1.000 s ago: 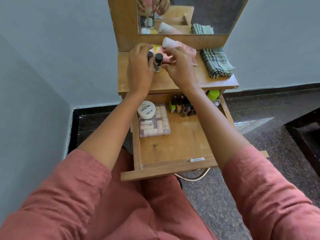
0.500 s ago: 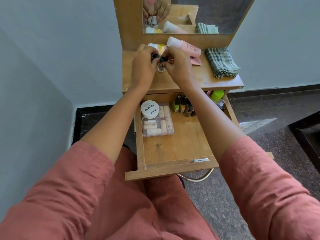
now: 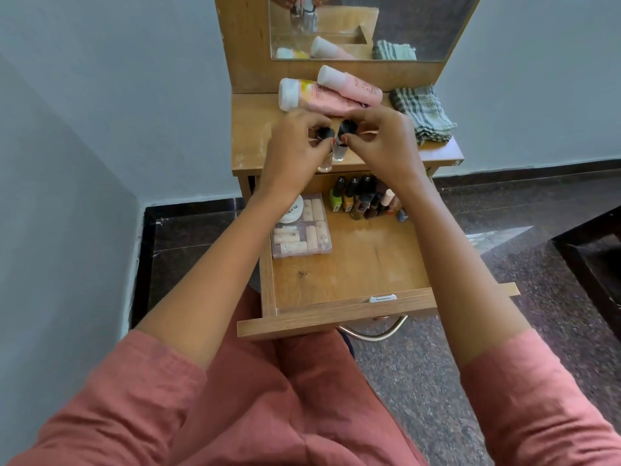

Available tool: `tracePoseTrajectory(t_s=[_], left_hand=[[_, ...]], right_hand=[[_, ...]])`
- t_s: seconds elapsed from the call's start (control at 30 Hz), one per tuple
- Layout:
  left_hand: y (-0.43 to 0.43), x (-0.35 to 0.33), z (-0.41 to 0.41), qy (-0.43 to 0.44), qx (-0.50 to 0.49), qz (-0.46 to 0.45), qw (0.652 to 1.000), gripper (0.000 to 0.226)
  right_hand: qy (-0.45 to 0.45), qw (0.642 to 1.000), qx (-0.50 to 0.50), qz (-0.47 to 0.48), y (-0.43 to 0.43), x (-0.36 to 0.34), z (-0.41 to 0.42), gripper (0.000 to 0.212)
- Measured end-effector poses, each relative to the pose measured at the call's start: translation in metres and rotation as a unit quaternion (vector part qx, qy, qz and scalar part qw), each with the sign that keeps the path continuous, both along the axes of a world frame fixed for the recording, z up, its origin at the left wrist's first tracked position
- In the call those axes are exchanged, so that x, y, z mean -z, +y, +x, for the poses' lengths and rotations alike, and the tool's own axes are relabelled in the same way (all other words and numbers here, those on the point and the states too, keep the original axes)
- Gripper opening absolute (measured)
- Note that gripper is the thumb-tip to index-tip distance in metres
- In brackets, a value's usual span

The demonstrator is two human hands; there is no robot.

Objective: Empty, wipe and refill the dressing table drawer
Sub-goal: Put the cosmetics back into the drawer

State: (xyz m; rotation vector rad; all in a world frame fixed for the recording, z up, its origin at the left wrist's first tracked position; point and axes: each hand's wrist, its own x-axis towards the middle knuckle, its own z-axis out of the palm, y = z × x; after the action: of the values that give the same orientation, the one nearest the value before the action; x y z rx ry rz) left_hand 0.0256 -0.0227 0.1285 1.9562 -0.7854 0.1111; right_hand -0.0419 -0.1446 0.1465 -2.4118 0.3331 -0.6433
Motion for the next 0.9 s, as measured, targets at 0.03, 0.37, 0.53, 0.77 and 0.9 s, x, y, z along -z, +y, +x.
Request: tracePoseTrajectory(t_s=[0.03,0.37,0.53,0.77,0.9], left_hand=[[0.0,0.003,-0.005,0.003,0.009,0.005,1.0,0.022],[-0.013,0.058,-0.031,0.051,0.049,0.097,0.993,0.034],[-0.022,0.078,-0.032,0.081,0.048,0.107,0.99,0.038],[-0.03,0.095,-0.031,0.102,0.038,0.084,0.99,0.039],[-0.031,0.101,-0.031,0.113,0.039,0.095,0.988,0.039]], right_hand=[[0.01,1.0,-0.001,0.001,-0.001,0.002,-0.005,0.032],[0.109,0.994,0.011,0.002,-0.006,0.057,-0.03,0.032],[0.144,0.989,0.015,0.011,-0.008,0.08,-0.029,0.034],[0.181,0.978,0.043,-0.09,-0.012,0.102,-0.028,0.032],[0.178,0.976,0.051,-0.113,-0.012,0.107,-0.029,0.029]])
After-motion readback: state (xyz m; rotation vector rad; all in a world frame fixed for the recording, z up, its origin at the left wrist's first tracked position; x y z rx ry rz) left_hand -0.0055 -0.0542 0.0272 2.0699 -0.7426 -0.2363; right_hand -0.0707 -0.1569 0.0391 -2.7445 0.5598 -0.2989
